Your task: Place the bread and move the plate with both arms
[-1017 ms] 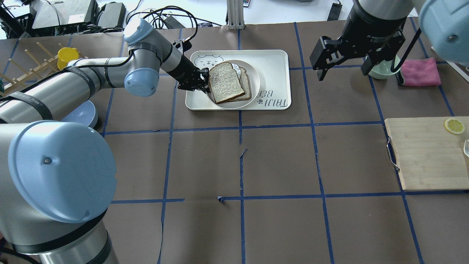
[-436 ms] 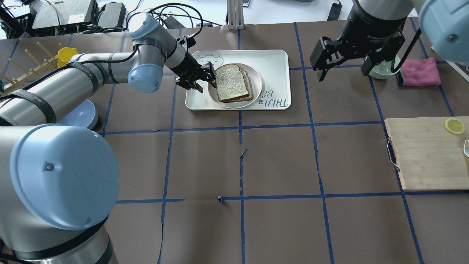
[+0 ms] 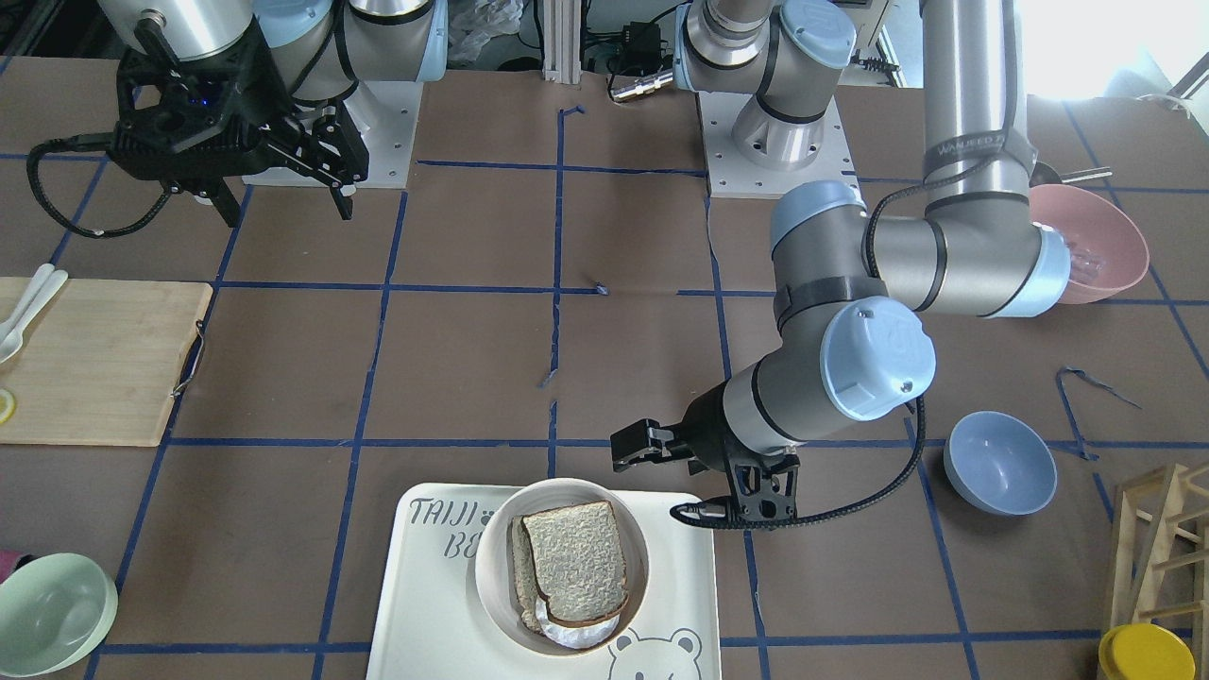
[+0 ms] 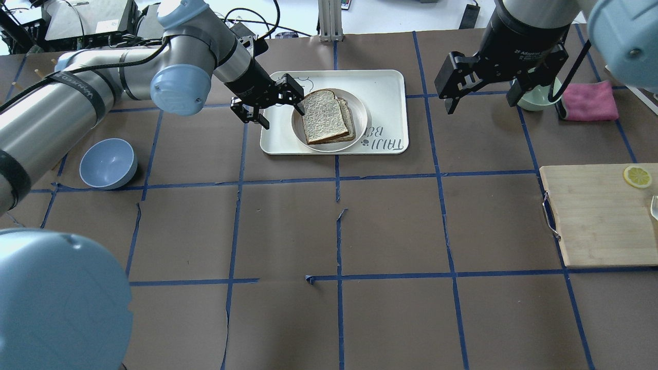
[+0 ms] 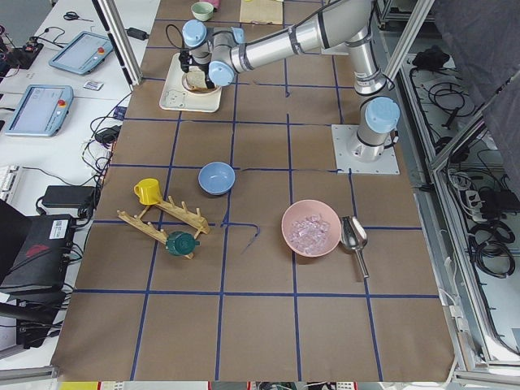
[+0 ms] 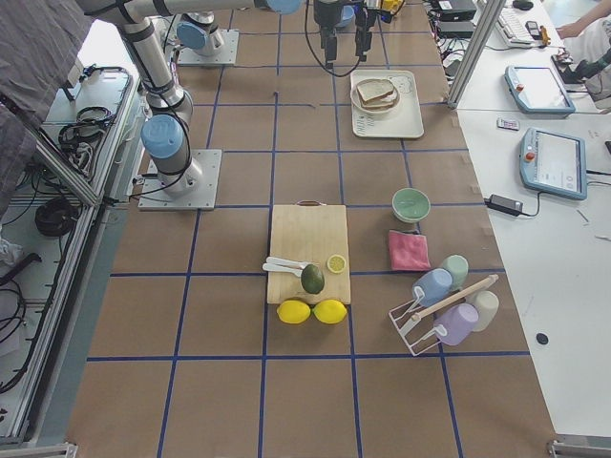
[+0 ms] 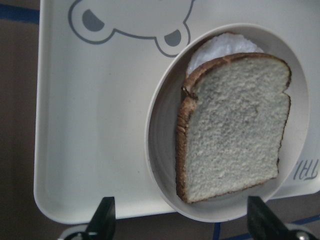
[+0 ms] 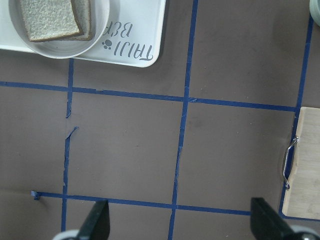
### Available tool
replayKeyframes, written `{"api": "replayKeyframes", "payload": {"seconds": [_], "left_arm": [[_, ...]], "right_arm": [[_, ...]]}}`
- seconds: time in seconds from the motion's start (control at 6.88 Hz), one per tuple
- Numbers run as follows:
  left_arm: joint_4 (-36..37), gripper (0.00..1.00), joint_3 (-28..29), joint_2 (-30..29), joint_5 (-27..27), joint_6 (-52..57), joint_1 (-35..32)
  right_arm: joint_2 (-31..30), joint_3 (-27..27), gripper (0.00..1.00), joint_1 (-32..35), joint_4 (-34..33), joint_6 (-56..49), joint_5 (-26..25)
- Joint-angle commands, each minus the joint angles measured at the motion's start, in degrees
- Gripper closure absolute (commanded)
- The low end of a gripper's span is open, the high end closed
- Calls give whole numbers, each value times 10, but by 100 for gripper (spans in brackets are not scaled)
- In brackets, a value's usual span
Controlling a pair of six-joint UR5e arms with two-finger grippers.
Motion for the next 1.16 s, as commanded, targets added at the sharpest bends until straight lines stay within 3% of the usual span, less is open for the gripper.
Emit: {"api": "replayKeyframes", "payload": {"seconds": [0.0, 0.29, 0.44, 0.58, 0.87, 1.02], "left_arm": [[-158, 0, -6, 116, 64, 1, -2], [-237, 0, -20, 210, 121, 3, -2], [-236, 0, -27, 243, 150, 7, -2], [-228, 0, -28, 255, 192, 8, 0], [-165, 0, -26, 251, 200, 4, 3], [-169, 0, -17, 248, 203, -3, 3]], "right_arm": [[0, 0, 0, 0, 0, 0, 0], [0, 0, 0, 0, -1, 0, 0], [0, 0, 0, 0, -1, 0, 1], [0, 0, 0, 0, 0, 0, 0], [0, 0, 0, 0, 0, 0, 1], [0, 0, 0, 0, 0, 0, 1]]}}
